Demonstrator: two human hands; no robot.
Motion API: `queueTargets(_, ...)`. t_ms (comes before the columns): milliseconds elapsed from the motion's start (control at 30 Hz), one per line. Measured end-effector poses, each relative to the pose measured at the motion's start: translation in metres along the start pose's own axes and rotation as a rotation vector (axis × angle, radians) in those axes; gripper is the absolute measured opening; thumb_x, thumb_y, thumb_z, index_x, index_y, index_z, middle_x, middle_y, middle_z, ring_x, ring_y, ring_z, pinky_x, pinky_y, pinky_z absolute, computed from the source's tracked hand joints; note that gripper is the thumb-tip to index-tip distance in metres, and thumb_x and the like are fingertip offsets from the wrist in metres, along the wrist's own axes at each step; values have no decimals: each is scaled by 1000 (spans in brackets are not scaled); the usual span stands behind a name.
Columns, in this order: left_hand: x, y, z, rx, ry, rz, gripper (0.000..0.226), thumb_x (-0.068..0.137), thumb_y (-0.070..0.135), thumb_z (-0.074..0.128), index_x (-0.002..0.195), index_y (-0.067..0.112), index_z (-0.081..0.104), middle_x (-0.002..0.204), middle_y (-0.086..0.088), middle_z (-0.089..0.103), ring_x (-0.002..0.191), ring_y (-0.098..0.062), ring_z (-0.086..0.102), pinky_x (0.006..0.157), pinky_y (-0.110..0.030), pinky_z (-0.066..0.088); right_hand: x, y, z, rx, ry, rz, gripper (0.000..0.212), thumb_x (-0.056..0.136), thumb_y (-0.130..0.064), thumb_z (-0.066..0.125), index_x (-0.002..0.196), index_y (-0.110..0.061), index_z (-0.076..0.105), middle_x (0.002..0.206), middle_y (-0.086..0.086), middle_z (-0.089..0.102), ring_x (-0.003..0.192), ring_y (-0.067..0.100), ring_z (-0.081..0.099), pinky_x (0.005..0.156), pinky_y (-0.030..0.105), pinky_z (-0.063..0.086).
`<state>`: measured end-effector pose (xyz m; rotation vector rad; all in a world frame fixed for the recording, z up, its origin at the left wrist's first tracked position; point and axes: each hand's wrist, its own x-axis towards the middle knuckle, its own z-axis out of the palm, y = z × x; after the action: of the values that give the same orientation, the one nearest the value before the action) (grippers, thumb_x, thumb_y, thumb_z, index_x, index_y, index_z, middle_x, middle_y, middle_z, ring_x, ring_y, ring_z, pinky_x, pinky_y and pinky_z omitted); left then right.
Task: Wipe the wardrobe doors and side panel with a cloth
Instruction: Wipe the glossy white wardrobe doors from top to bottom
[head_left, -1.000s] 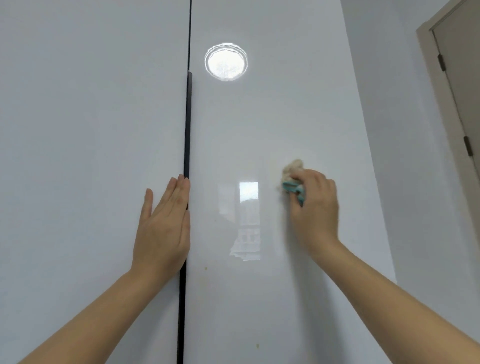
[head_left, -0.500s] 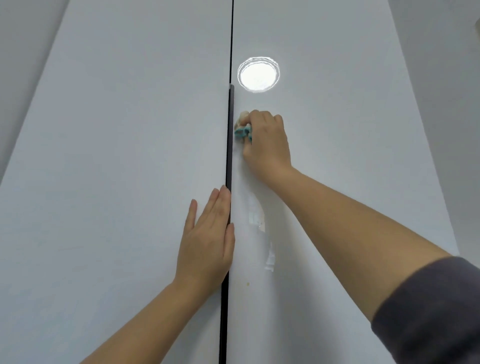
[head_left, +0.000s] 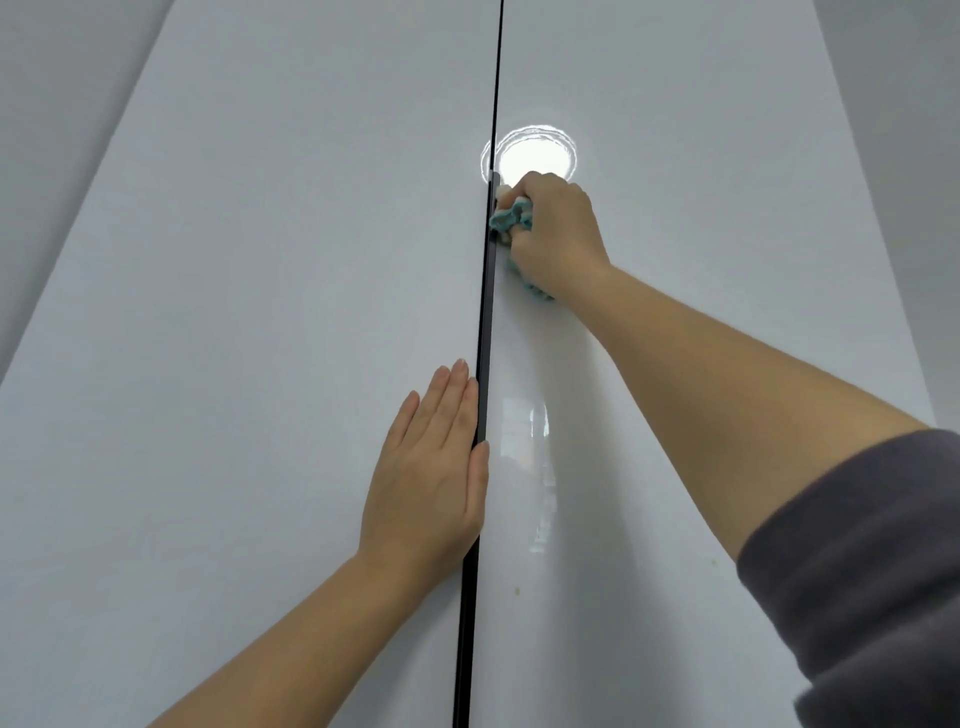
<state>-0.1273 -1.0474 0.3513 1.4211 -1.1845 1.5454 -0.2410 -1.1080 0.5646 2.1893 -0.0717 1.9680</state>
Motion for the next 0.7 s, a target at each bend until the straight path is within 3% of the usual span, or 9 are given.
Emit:
queueTargets(100,-1,1,-1,7,-3,7,55,98,24,23,147,4,34,156,-6,29,146,-17,22,119,-34,14,-19,1,1,28,-2,-14,34,82,1,49,111,-11,62,116,6,60,108,26,52,81,23,38)
queueTargets(233,-1,-1,-1,-4,18,27,53,96,20,25,145,3,38,154,-7,33,144,-17,25,118,-36,17,-70,3,7,50,14,-91,31,80,5,52,105,-8,63,107,5,62,101,29,52,79,28,41)
queueTargets(367,-1,-1,-2,-52,26,21,54,94,17,26,144,2,39,153,-7,34,144,-17,25,118,-37,17,-121,7,11,49,-3,-195,29,75,7,56,97,-10,63,99,1,63,90,23,49,70,25,34)
queueTargets(533,-6,-3,-3,-66,21,16,52,95,13,26,144,3,40,154,-7,34,145,-18,24,119,-37,15,-173,3,10,69,-70,-218,30,70,8,59,93,-11,62,100,-3,63,86,21,47,67,32,45)
queueTargets(700,-28,-2,-2,-18,5,31,52,94,9,29,144,2,40,154,-8,32,145,-19,23,119,-42,16,-224,-1,11,78,-113,-243,26,70,5,60,91,-10,63,103,-1,63,86,22,49,71,28,43)
